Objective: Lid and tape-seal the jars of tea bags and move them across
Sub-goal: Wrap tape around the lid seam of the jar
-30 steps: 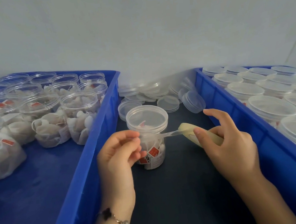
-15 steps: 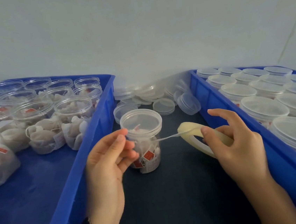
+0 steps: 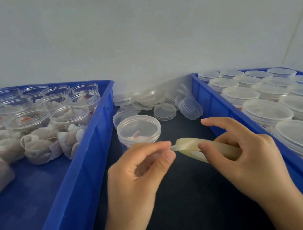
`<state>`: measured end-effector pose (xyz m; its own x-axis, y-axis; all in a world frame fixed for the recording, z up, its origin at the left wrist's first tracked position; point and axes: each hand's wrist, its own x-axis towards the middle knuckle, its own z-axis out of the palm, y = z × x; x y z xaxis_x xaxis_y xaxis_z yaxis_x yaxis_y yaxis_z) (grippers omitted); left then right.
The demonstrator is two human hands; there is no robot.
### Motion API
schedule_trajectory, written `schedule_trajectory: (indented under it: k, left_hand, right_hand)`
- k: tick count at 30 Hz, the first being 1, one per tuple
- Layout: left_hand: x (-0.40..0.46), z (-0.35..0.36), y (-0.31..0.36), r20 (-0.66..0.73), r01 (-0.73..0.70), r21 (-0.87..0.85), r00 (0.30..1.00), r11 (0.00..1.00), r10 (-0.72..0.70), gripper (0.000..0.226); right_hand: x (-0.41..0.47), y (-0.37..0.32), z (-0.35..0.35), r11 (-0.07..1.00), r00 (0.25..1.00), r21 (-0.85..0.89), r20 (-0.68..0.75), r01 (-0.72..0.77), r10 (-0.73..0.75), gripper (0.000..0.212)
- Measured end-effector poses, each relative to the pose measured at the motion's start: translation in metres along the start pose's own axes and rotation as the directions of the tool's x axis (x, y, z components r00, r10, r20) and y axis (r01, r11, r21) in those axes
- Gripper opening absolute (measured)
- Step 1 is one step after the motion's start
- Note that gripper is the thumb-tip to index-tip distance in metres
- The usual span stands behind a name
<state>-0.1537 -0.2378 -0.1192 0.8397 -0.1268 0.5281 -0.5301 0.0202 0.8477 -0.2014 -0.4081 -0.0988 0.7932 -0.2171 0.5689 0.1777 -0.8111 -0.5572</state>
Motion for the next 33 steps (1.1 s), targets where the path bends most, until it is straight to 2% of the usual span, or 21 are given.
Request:
schedule_trajectory:
  k: [3, 6, 11, 17, 19, 20, 23, 25, 27, 31, 33]
  left_hand:
    - [0.002, -0.005, 0.004, -0.029, 0.045, -0.048, 0.999, 0.998, -0.046, 0.023]
    - [0.002, -0.008, 0.006, -0.089, 0.069, -0.077, 0.993, 0.995, -0.076, 0.021]
    - [0.003, -0.01, 0.006, -0.062, 0.076, -0.064, 0.995, 0.995, -0.08, 0.021]
    - [0.007, -0.019, -0.006, -0.109, 0.132, -0.111, 0.984, 0.985, -0.144, 0.027]
    - [0.008, -0.019, -0.009, -0.103, 0.171, -0.109, 0.978, 0.979, -0.182, 0.019]
    - [0.008, -0.018, -0.01, -0.105, 0.201, -0.133, 0.971, 0.97, -0.216, 0.018]
    - [0.01, -0.017, -0.012, -0.074, 0.315, -0.37, 0.928, 0.874, -0.365, 0.011]
    - [0.011, -0.019, -0.012, -0.035, 0.352, -0.44, 0.913, 0.826, -0.407, 0.012]
    - [0.01, -0.02, -0.014, -0.037, 0.354, -0.416, 0.914, 0.838, -0.404, 0.017]
    - [0.01, -0.024, -0.02, -0.063, 0.332, -0.411, 0.919, 0.849, -0.39, 0.035]
    - [0.01, -0.025, -0.024, -0.104, 0.305, -0.349, 0.927, 0.886, -0.36, 0.032]
  right_hand:
    - [-0.001, -0.001, 0.0, 1.0, 1.0, 0.0, -0.002, 0.004, -0.004, 0.045]
    - [-0.002, -0.001, -0.001, 1.0, 0.999, 0.002, -0.031, 0.014, -0.014, 0.046]
    - [-0.002, 0.0, -0.003, 1.0, 0.999, -0.003, -0.039, 0.012, -0.012, 0.042]
    - [0.0, 0.006, 0.001, 0.998, 0.998, -0.013, -0.009, -0.059, 0.059, 0.041]
    - [0.0, 0.008, 0.004, 0.996, 0.996, -0.024, 0.02, -0.084, 0.085, 0.041]
    - [0.001, 0.009, 0.005, 0.995, 0.994, -0.029, 0.033, -0.1, 0.101, 0.041]
    - [0.002, 0.013, 0.009, 0.99, 0.988, -0.046, 0.079, -0.13, 0.133, 0.039]
    - [0.003, 0.015, 0.01, 0.989, 0.986, -0.04, 0.081, -0.145, 0.148, 0.03]
    - [0.004, 0.016, 0.01, 0.988, 0.985, -0.047, 0.081, -0.147, 0.15, 0.021]
    - [0.004, 0.018, 0.01, 0.988, 0.988, -0.071, 0.057, -0.141, 0.145, 0.022]
    - [0.004, 0.019, 0.01, 0.988, 0.99, -0.074, 0.028, -0.139, 0.141, 0.023]
